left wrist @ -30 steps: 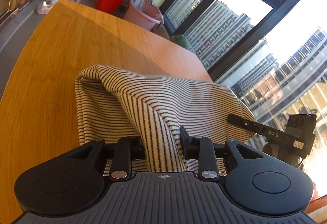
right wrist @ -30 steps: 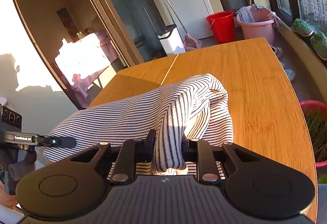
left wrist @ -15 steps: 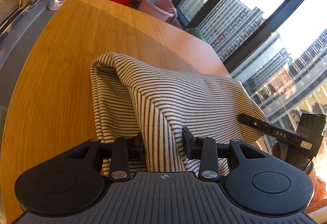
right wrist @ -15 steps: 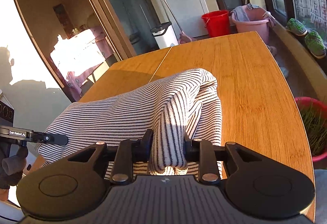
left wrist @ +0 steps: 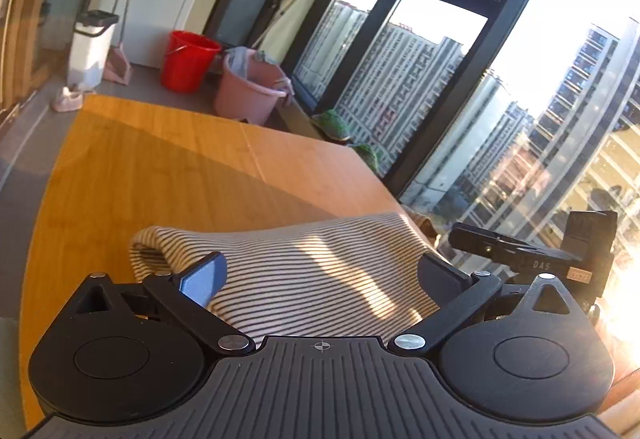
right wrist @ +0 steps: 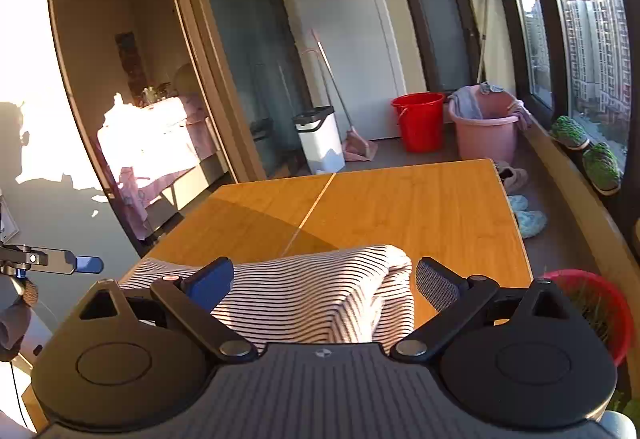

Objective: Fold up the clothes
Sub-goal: 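Open both grippers and release the folded striped shirt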

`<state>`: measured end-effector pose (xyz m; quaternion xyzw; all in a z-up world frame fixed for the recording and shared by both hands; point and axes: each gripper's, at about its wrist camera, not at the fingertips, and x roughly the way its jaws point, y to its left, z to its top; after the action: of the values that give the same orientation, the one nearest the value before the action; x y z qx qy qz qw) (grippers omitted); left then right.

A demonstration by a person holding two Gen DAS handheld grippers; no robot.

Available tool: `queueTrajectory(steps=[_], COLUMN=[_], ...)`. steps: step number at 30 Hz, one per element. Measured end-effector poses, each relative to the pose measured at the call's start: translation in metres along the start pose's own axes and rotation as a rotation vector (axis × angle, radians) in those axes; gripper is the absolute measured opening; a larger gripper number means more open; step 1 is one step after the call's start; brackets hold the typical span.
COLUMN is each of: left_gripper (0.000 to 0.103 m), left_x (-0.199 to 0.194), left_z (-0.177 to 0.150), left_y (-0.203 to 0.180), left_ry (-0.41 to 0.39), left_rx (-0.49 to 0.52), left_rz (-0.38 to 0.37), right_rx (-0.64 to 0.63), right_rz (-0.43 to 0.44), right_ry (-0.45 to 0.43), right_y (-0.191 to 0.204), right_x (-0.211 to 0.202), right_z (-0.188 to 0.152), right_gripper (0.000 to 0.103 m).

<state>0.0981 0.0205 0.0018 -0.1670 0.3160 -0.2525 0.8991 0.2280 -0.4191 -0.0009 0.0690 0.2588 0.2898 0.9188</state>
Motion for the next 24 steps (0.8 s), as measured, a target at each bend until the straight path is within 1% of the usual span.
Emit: queueTrajectory(steps=[1,2,3,4,5,6,7,8,9,14,19,24], left_gripper=[0.103,0.103,0.103,0.103,0.103,0.103,0.103,0.103,0.103,0.103,0.103,0.103], left_x=[0.011,0.021,0.033,0.047,0.058,0.067,0.066,0.064,0.063,0.066,0.066,0.064], left_z=[0.000,-0.001,-0.005,-0.008,-0.013,-0.018,-0.018,-0.019,-0.019,-0.016,-0.021,-0.022], left_y=[-0.005,-0.006,-0.003,0.000,0.006,0.012,0.014,0.016,0.017,0.018,0.015,0.017], left_ry=[0.020,0.046,0.088,0.131,0.173,0.197,0.181,0.162,0.162,0.156,0.146,0.133], left_rx=[0.004,0.002,-0.008,-0.018,-0.032,-0.044,-0.029,-0.013,-0.017,0.006,0.040,0.040], left_rz=[-0.027,-0.034,-0.026,-0.017,0.013,0.032,0.023,0.012,0.009,0.018,0.032,0.024], right_rx=[-0.015,-0.028,-0.038,-0.019,0.015,0.074,0.134,0.166,0.167,0.118,0.069,0.035], right_rz=[0.024,0.047,0.070,0.086,0.099,0.100,0.106,0.136,0.148,0.142,0.121,0.097], right_ry=[0.009,0.024,0.040,0.074,0.116,0.171,0.200,0.180,0.167,0.151,0.131,0.119], right_y=[0.007,0.012,0.015,0.013,0.008,0.000,-0.009,-0.013,-0.013,-0.008,0.000,0.005], right_x=[0.008,0.018,0.029,0.042,0.055,0.070,0.080,0.081,0.079,0.071,0.067,0.066], right_z=[0.001,0.001,0.002,0.001,0.000,-0.004,-0.009,-0.015,-0.018,-0.027,-0.033,-0.036], right_gripper=[0.098,0.098,0.098,0.098,0.098,0.099,0.099,0.103,0.103,0.103,0.103,0.103])
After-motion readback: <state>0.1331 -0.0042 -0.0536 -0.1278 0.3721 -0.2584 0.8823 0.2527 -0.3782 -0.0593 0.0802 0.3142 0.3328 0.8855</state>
